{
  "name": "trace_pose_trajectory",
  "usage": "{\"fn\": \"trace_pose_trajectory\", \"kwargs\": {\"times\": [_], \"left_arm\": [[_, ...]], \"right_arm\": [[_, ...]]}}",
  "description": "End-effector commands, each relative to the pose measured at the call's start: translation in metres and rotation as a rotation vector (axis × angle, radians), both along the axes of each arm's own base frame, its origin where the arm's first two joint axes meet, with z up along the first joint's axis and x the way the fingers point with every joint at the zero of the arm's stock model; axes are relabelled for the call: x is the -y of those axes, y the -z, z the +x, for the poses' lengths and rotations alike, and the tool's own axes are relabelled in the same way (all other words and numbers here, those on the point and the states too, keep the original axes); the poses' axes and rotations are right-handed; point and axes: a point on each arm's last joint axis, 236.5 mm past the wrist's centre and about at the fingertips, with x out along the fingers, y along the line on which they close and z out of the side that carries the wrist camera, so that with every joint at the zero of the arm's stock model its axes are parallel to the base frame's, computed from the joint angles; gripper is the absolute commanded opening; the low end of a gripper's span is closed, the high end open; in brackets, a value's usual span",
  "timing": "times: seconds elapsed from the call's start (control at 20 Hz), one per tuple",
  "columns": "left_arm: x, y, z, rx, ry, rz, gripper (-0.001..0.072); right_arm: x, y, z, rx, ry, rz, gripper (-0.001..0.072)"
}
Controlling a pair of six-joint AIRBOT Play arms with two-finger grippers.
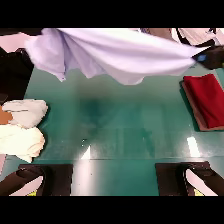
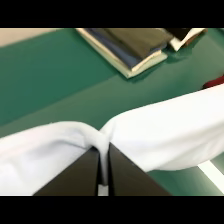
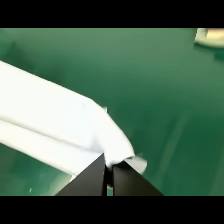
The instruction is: Fold the shirts.
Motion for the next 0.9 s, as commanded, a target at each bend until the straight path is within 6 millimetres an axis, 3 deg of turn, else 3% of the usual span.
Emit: {"fn": "trace_pose_trajectory", "kwargs": {"times": [0.0, 0.1, 0.25, 0.35, 0.45, 0.5, 0.55, 0.6, 0.7, 0.85], "left_arm": [[-0.007, -0.003, -0.026, -0.010, 0.012, 0.040, 0.0027], [-0.002, 0.039, -0.015, -0.120, 0.024, 0.076, 0.0027], [0.012, 0.141, 0.001, -0.357, 0.064, 0.158, 0.0027], [0.028, 0.217, -0.007, -0.516, 0.123, 0.228, 0.0027], [0.040, 0.290, -0.029, -0.684, 0.177, 0.287, 0.0028], [0.042, 0.312, -0.039, -0.740, 0.191, 0.302, 0.0109], [0.042, 0.325, -0.046, -0.785, 0.188, 0.296, 0.0501], [0.035, 0.327, -0.045, -0.811, 0.157, 0.286, 0.0661], [0.013, 0.312, -0.032, -0.805, 0.080, 0.236, 0.0662], [-0.047, 0.283, 0.000, -0.732, -0.125, 0.122, 0.0662]], "right_arm": [[-0.002, -0.056, -0.035, 0.099, 0.023, 0.019, 0.0020], [-0.011, -0.047, -0.032, 0.064, -0.003, 0.025, 0.0020], [-0.030, 0.001, -0.015, -0.098, -0.062, 0.031, 0.0020], [-0.038, 0.047, -0.003, -0.216, -0.079, 0.030, 0.0020], [-0.036, 0.093, 0.005, -0.318, -0.068, 0.008, 0.0020], [-0.034, 0.109, 0.006, -0.349, -0.059, 0.002, 0.0020], [-0.033, 0.123, 0.006, -0.374, -0.052, 0.003, 0.0020], [-0.033, 0.133, 0.005, -0.392, -0.048, 0.004, 0.0020], [-0.033, 0.146, 0.003, -0.417, -0.043, 0.007, 0.0020], [-0.033, 0.149, 0.004, -0.419, -0.041, 0.010, 0.0020]]}}
